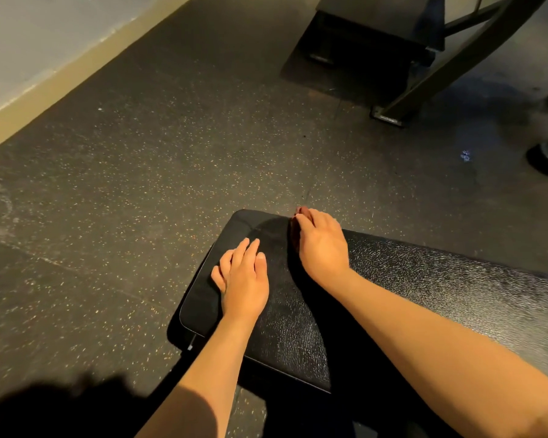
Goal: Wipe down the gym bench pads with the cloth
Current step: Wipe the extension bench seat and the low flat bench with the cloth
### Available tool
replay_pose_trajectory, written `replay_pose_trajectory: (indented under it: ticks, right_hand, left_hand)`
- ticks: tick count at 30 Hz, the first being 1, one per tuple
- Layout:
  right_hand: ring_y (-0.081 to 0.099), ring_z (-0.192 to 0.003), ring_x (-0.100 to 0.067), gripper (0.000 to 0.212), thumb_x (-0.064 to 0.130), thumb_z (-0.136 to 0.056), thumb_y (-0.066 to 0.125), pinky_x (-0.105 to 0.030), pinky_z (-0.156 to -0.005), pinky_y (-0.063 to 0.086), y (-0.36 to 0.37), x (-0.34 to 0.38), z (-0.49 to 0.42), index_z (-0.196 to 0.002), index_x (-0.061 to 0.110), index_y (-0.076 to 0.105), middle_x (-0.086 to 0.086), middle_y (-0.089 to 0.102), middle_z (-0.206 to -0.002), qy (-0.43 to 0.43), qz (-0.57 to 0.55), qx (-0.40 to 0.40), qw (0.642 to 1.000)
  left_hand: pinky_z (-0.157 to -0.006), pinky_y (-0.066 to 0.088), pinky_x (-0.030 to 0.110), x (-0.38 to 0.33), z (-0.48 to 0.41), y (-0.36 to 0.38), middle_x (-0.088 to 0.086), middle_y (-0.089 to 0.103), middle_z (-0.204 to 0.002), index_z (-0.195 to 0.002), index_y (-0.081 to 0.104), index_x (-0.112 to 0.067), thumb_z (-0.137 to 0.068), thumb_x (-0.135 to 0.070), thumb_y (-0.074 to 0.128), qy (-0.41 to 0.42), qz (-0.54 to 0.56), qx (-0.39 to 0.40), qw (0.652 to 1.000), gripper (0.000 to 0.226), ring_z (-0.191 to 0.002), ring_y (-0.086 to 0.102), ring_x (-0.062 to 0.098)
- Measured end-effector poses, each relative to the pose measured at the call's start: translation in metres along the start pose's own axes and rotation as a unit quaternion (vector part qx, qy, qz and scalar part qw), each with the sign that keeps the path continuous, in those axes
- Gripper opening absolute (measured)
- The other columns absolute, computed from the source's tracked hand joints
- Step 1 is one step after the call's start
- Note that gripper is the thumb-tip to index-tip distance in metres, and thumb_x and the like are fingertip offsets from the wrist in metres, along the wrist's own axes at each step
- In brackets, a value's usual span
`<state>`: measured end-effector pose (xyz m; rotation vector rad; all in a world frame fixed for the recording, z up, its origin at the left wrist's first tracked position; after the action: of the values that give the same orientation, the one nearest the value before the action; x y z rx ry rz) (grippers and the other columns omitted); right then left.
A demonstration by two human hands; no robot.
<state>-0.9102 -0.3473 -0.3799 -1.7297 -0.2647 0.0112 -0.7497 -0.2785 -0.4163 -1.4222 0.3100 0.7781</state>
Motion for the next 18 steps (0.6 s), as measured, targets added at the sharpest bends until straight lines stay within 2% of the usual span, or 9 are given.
replay_pose_trajectory:
  ticks: [2, 4, 7, 9, 11, 13, 15, 18]
  right_hand:
    - [0.054, -0.112, -0.030, 0.033, 0.011, -0.086, 0.054, -0.038, -0.101, 0.043, 0.006, 0.011, 0.004, -0.117, 0.010, 0.065, -0.007, 0.058, -0.132, -0.016, -0.007, 0.000, 1.000]
    - [0.055, -0.112, -0.029, 0.035, 0.016, -0.088, 0.044, -0.039, -0.101, 0.044, 0.011, 0.031, 0.012, -0.113, 0.012, 0.068, -0.006, 0.058, -0.135, -0.072, -0.047, 0.009, 0.996]
    - [0.056, -0.118, -0.027, 0.037, 0.021, -0.093, 0.046, -0.039, -0.103, 0.046, 0.016, 0.050, 0.021, -0.122, 0.014, 0.068, -0.004, 0.061, -0.135, -0.163, -0.093, 0.036, 0.982]
    - [0.055, -0.118, -0.028, 0.037, 0.016, -0.091, 0.054, -0.041, -0.103, 0.046, 0.015, 0.043, 0.011, -0.126, 0.015, 0.065, -0.004, 0.062, -0.131, -0.153, -0.093, 0.031, 0.983]
    - [0.055, -0.113, -0.028, 0.037, 0.012, -0.089, 0.055, -0.043, -0.097, 0.047, 0.012, 0.033, -0.002, -0.125, 0.014, 0.064, -0.004, 0.061, -0.124, -0.095, -0.073, 0.019, 0.993]
    - [0.053, -0.110, -0.028, 0.035, 0.011, -0.088, 0.053, -0.043, -0.092, 0.047, 0.013, 0.033, -0.006, -0.122, 0.011, 0.063, -0.005, 0.059, -0.121, -0.060, -0.063, 0.012, 0.996]
    - [0.052, -0.113, -0.029, 0.035, 0.011, -0.087, 0.053, -0.042, -0.095, 0.046, 0.018, 0.049, 0.000, -0.121, 0.009, 0.063, -0.006, 0.057, -0.125, -0.097, -0.075, 0.013, 0.992]
    - [0.050, -0.122, -0.027, 0.041, 0.011, -0.089, 0.056, -0.039, -0.103, 0.042, 0.030, 0.081, 0.012, -0.130, 0.010, 0.060, -0.007, 0.056, -0.135, -0.200, -0.122, 0.058, 0.970]
  left_hand:
    - [-0.120, 0.009, 0.045, -0.001, -0.001, 0.002, -0.015, 0.033, -0.159, -0.148, 0.044, -0.038, -0.107, -0.041, 0.029, 0.006, -0.014, -0.001, 1.000, 0.044, -0.144, 0.019, 0.013]
    - [-0.120, 0.012, 0.045, -0.001, -0.002, 0.003, -0.015, 0.036, -0.158, -0.147, 0.047, -0.037, -0.107, -0.041, 0.030, -0.001, -0.001, -0.007, 1.000, 0.044, -0.143, 0.022, 0.013]
    - [-0.118, 0.018, 0.040, 0.002, -0.006, 0.000, -0.015, 0.044, -0.153, -0.144, 0.052, -0.033, -0.107, -0.036, 0.033, -0.023, 0.057, -0.026, 0.998, 0.042, -0.139, 0.029, 0.011]
    - [-0.117, 0.018, 0.036, 0.004, -0.007, -0.004, -0.014, 0.046, -0.152, -0.143, 0.053, -0.030, -0.107, -0.034, 0.033, -0.025, 0.088, -0.029, 0.995, 0.041, -0.139, 0.030, 0.010]
    - [-0.118, 0.018, 0.036, 0.009, -0.006, -0.008, -0.012, 0.045, -0.153, -0.144, 0.052, -0.028, -0.108, -0.034, 0.033, -0.026, 0.097, -0.026, 0.995, 0.042, -0.140, 0.029, 0.011]
    - [-0.120, 0.015, 0.040, 0.020, -0.006, -0.012, -0.011, 0.041, -0.156, -0.145, 0.051, -0.030, -0.108, -0.035, 0.032, -0.037, 0.058, -0.030, 0.997, 0.043, -0.143, 0.026, 0.012]
    - [-0.120, 0.011, 0.043, 0.034, -0.009, -0.016, -0.009, 0.036, -0.160, -0.146, 0.049, -0.034, -0.107, -0.036, 0.030, -0.065, 0.009, -0.033, 0.997, 0.043, -0.146, 0.023, 0.016]
    - [-0.119, 0.009, 0.045, 0.046, -0.012, -0.017, -0.006, 0.031, -0.163, -0.147, 0.046, -0.035, -0.107, -0.038, 0.030, -0.093, 0.000, -0.009, 0.996, 0.044, -0.149, 0.018, 0.020]
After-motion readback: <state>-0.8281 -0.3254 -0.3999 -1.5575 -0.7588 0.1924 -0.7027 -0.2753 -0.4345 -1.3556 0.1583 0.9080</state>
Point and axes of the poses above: each hand's wrist, its own z-axis away from the middle knuckle, its own y-axis out of the palm, x = y × z, the point moved 3 cm from there along -z, towards the middle knuckle
